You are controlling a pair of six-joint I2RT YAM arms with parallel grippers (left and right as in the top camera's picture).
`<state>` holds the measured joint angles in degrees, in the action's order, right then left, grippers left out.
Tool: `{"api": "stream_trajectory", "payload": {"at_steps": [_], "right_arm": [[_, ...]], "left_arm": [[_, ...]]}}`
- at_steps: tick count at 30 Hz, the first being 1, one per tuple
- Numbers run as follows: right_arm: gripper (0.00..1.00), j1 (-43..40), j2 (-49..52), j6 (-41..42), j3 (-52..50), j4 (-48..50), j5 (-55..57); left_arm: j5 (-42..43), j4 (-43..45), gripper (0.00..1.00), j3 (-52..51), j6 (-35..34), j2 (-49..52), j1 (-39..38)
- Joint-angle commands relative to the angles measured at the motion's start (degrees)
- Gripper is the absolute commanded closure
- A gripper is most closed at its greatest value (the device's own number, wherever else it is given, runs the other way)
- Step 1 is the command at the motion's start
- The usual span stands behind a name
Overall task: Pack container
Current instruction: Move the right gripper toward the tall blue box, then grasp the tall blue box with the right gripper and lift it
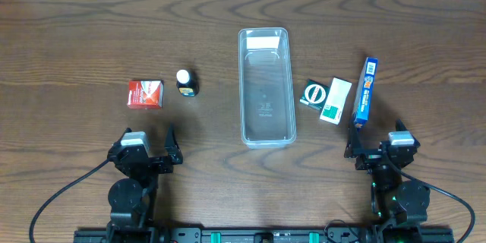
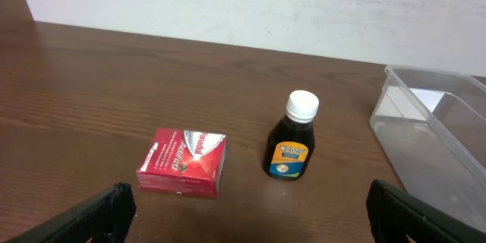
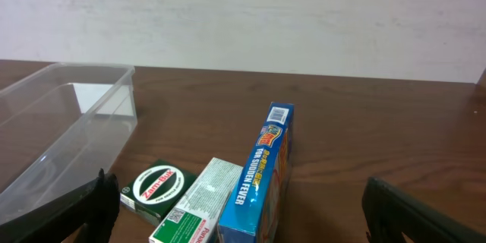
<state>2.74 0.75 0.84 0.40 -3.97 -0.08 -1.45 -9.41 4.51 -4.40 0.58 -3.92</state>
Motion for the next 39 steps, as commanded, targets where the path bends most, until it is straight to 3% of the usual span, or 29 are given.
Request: {"api": "stream_trajectory", "payload": {"at_steps": [1, 9, 13, 18, 22, 32, 35, 39], "right_arm": [[0.01, -0.5, -0.1, 0.6, -0.1, -0.3, -0.2], [0.01, -0.5, -0.1, 1.1, -0.1, 3.6, -0.8], [0.01, -0.5, 0.0, 2.5, 0.3, 11.4, -10.3], [0.01, -0.6, 4.7, 2.2, 6.8, 7.0, -9.9], [0.01, -0.9, 16.8, -0.4, 19.3, -1.6, -5.6], [0.01, -3.3, 59.5, -2.8, 60.7, -30.3, -6.1], [0.01, -3.3, 68.6, -0.5, 67.5, -37.7, -13.2], [0.01, -3.3, 76.8, 3.8, 68.4, -38.6, -11.7]], "left_arm": [[0.4, -0.6, 0.02, -1.7, 0.8, -0.3, -0.2], [0.4, -0.6, 0.02, -1.7, 0.8, -0.3, -0.2], [0.4, -0.5, 0.02, -1.7, 0.8, -0.3, -0.2], [0.4, -0.6, 0.02, -1.7, 0.8, -0.3, -0.2], [0.4, -0.6, 0.02, -1.7, 0.8, -0.3, -0.2], [0.4, -0.6, 0.02, -1.7, 0.8, -0.3, -0.2], [0.4, -0.6, 0.02, -1.7, 0.8, -0.3, -0.2], [0.4, -0.6, 0.02, -1.7, 0.8, -0.3, -0.2]]}}
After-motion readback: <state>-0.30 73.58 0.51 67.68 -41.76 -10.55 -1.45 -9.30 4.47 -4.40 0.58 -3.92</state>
